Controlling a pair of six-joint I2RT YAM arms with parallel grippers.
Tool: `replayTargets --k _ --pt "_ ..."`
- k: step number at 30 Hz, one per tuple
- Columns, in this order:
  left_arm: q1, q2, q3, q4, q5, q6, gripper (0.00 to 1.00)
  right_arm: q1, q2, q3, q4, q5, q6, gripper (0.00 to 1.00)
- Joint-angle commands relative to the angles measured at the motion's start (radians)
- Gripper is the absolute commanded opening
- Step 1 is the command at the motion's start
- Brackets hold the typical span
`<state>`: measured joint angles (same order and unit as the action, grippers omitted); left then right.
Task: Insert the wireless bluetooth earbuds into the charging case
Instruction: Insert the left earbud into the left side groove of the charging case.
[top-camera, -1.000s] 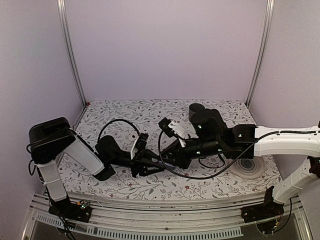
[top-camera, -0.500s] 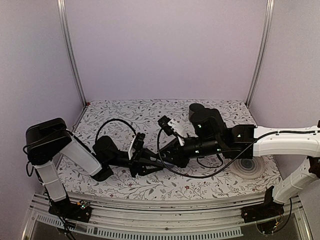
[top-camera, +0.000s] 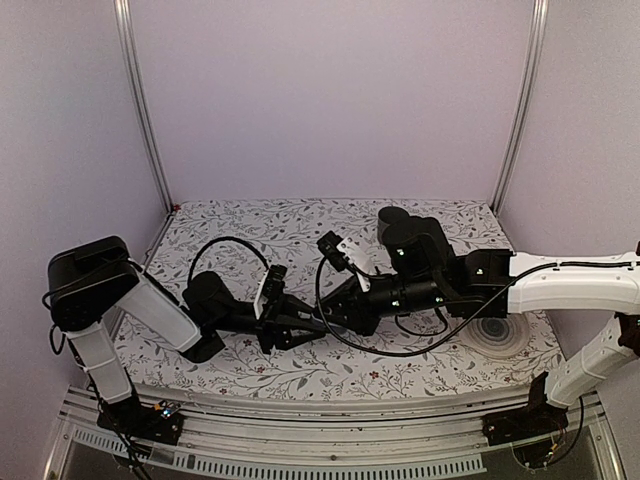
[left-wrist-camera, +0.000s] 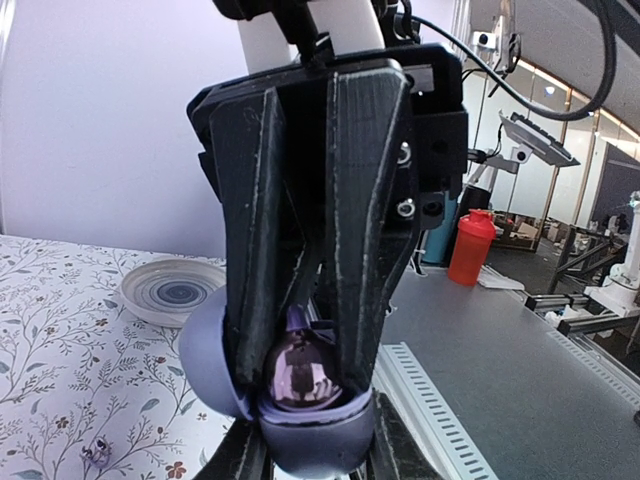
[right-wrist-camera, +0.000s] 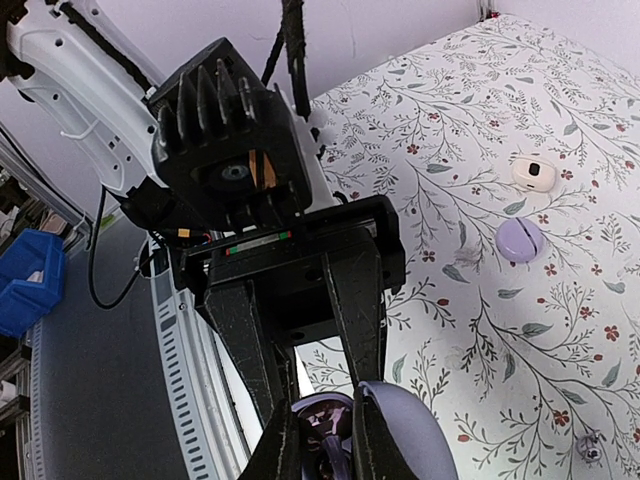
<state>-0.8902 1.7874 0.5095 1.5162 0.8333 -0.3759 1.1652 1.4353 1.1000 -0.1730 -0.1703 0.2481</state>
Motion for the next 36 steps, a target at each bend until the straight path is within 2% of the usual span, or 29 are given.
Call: replayTargets --k 1,3,5,12,19,28,36 --pt "-0.004 -0.045 0.009 0.122 -0.014 0.013 0.0 0.014 -0.002 -0.014 -0.054 -0.003 0.003 0.15" --pt "-0.006 -0.044 0.008 0.122 -0.015 0.012 0.0 0.014 -0.005 -0.009 -0.057 -0.002 0.002 0.18" --pt "-0.006 -0.044 0.008 0.12 -0.018 0.017 0.0 0.015 -0.008 0.0 -0.066 0.001 0.002 0.25" --pt "-0.006 -0.04 0.007 0.106 -0.029 0.038 0.0 0.015 -0.01 0.029 -0.08 0.013 -0.003 0.34" --pt "-0.005 -0.038 0.006 0.107 -0.034 0.043 0.0 0.014 -0.004 0.064 -0.106 0.044 0.0 0.35" --pt "-0.005 -0.046 0.0 0.091 -0.05 0.068 0.0 0.014 -0.005 0.101 -0.139 0.106 0.012 0.4" --pt "-0.006 -0.049 -0.003 0.081 -0.063 0.085 0.0 0.014 -0.007 0.163 -0.181 0.172 0.037 0.37"
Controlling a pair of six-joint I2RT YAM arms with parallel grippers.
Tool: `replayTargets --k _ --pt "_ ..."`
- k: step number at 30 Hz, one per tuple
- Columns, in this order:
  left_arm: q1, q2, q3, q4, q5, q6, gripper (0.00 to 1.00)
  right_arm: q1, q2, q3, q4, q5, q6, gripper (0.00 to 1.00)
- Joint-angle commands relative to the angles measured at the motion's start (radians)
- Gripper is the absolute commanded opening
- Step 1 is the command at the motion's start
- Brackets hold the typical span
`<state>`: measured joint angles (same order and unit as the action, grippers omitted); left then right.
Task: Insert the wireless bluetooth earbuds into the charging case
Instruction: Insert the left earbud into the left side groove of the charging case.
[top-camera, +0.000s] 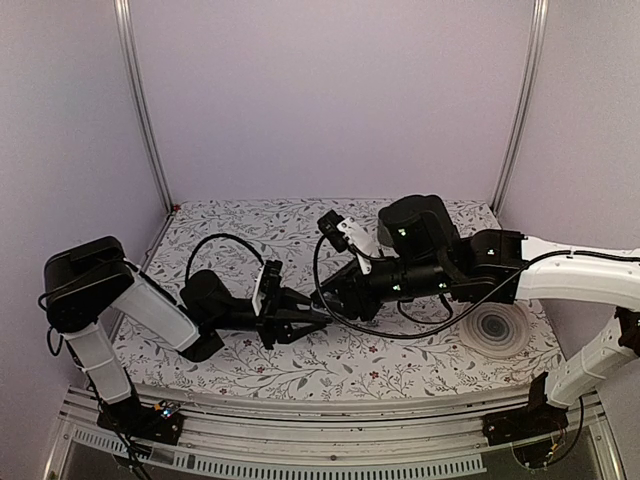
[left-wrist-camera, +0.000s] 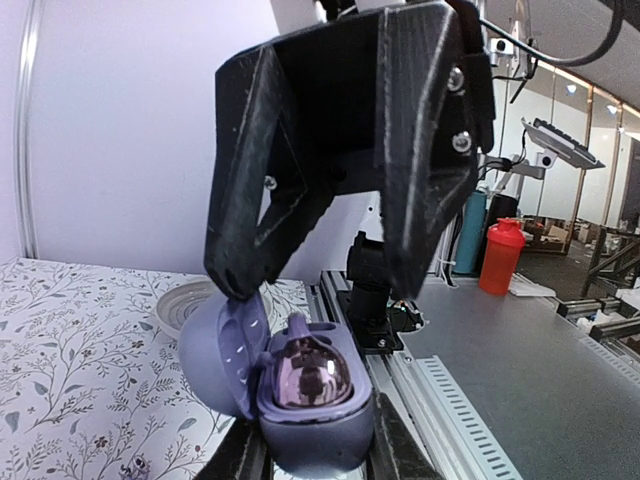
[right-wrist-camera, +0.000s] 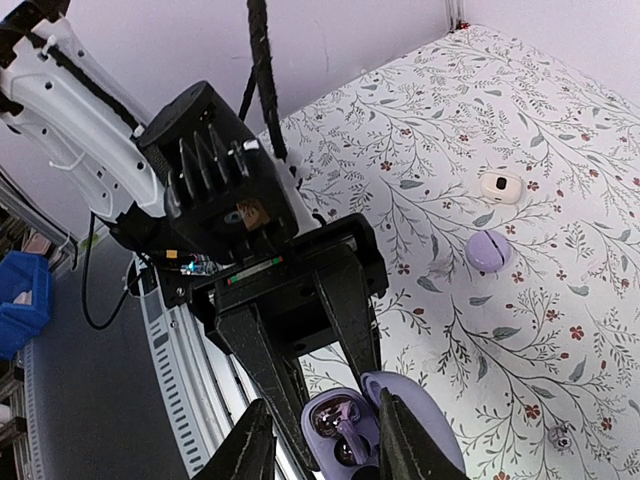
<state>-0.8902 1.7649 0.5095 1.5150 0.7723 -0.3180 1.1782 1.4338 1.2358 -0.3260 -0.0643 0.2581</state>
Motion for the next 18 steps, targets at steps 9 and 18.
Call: replayTargets --k 9,18 --pt "-0.007 -0.037 -0.005 0.051 -0.041 0.057 0.0 0.002 -0.012 0.026 -0.046 0.081 0.05 0.24" --pt "-0.006 -0.048 -0.001 0.018 -0.071 0.083 0.0 0.011 0.021 0.02 -0.076 0.128 0.051 0.2"
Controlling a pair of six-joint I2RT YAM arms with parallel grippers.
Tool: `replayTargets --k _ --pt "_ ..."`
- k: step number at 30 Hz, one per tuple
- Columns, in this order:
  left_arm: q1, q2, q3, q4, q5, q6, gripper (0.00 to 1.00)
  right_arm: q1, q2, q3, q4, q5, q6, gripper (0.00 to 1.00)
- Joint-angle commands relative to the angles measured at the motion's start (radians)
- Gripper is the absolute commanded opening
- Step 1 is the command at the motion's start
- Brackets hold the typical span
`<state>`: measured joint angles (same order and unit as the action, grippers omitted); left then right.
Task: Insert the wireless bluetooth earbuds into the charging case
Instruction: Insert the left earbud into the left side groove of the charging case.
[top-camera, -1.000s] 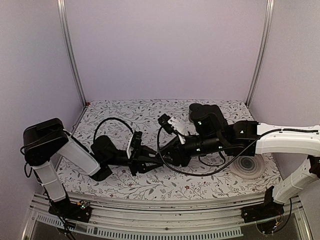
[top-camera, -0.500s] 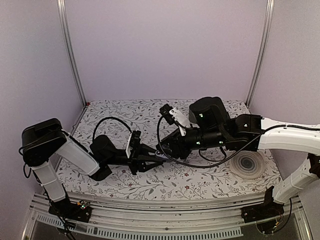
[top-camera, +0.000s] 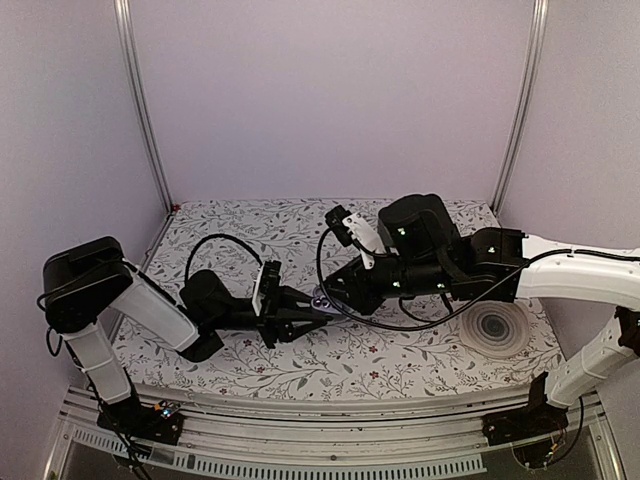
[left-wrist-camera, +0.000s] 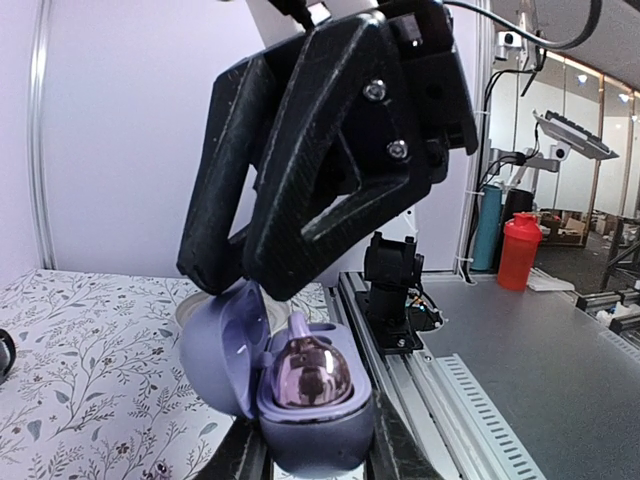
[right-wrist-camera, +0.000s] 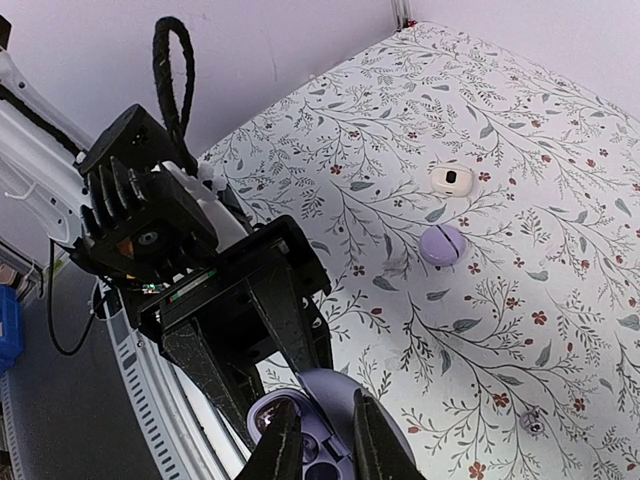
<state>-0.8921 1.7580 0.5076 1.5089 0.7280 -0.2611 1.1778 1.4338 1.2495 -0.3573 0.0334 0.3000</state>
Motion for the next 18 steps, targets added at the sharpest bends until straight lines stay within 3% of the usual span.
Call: replayTargets --k 1,18 --pt "-0.004 -0.044 0.002 0.019 -0.028 0.027 0.0 0.017 0.025 0.004 -0.048 0.037 0.005 0.2" --pt "0.0 -0.071 -0.007 0.017 -0.063 0.013 0.0 0.101 0.123 0.012 -0.093 0.163 -0.031 0.28"
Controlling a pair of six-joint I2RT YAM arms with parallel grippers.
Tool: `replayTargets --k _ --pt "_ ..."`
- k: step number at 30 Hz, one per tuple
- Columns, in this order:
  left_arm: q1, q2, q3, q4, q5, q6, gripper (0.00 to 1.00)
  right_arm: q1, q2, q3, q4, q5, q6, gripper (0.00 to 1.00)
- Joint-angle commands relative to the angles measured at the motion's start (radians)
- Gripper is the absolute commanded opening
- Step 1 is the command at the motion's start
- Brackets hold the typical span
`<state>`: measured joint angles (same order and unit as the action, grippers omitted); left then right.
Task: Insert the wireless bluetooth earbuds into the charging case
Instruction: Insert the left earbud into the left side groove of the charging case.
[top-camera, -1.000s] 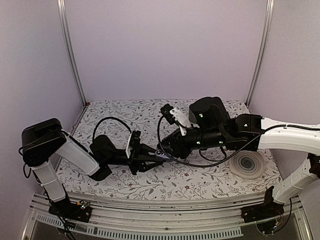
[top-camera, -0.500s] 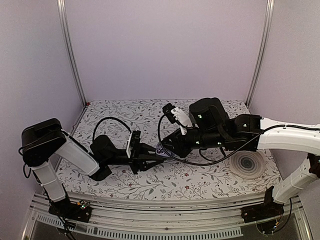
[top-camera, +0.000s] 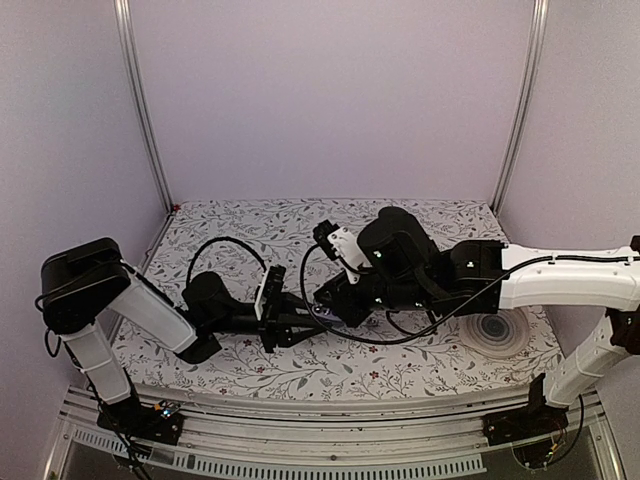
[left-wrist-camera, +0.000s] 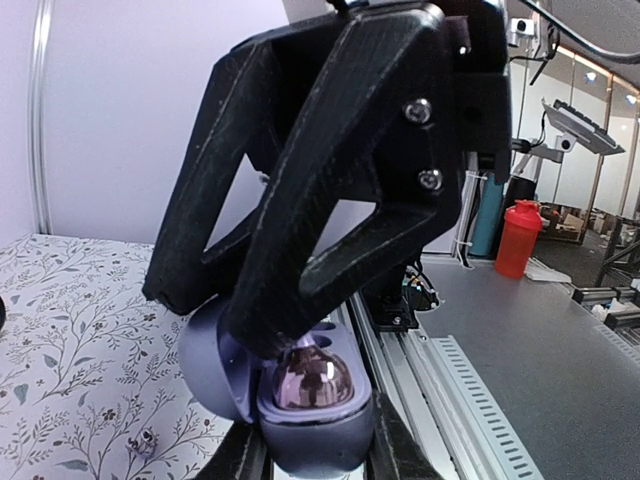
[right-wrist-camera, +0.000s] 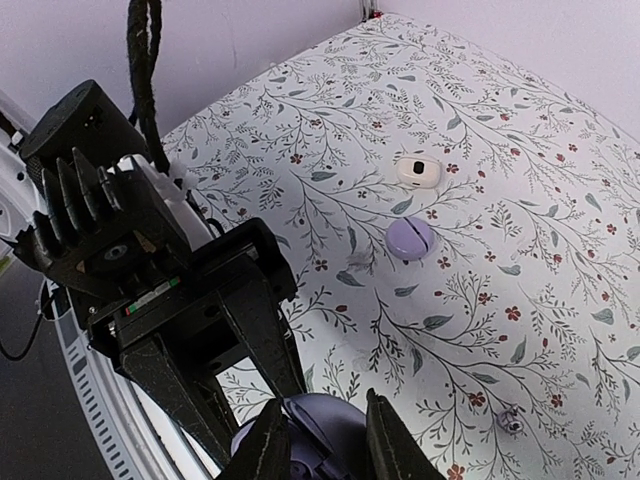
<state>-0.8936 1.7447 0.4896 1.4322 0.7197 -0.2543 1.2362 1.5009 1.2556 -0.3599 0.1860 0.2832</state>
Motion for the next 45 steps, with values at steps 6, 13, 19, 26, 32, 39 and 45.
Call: replayTargets --k 6,13,19,26,32,39,45 --pt "0.008 -0.082 0.009 0.076 -0.062 0.017 0.0 0.076 0.098 0.017 -0.132 0.064 -0.028 0.31" --pt "0.013 -0.096 0.007 0.051 -0.064 0.041 0.0 0.076 0.101 0.032 -0.151 0.07 -0.014 0.36" --pt "0.013 -0.12 -0.013 0.063 -0.094 0.063 0.0 0.071 0.117 0.051 -0.169 0.038 -0.005 0.41" --pt "0.015 -0.176 -0.024 0.033 -0.137 0.13 0.0 0.05 0.128 0.07 -0.209 0.061 0.037 0.44" --pt "0.017 -0.133 -0.047 0.02 -0.146 0.137 0.0 -0.055 0.046 0.105 -0.168 -0.037 0.055 0.61" --pt "0.025 -0.012 -0.122 0.189 -0.22 0.095 0.0 -0.185 -0.039 0.117 -0.156 -0.14 0.073 0.67" --pt "0.03 0.027 -0.167 0.225 -0.319 0.112 0.0 -0.331 -0.063 -0.051 -0.171 -0.195 0.149 0.59"
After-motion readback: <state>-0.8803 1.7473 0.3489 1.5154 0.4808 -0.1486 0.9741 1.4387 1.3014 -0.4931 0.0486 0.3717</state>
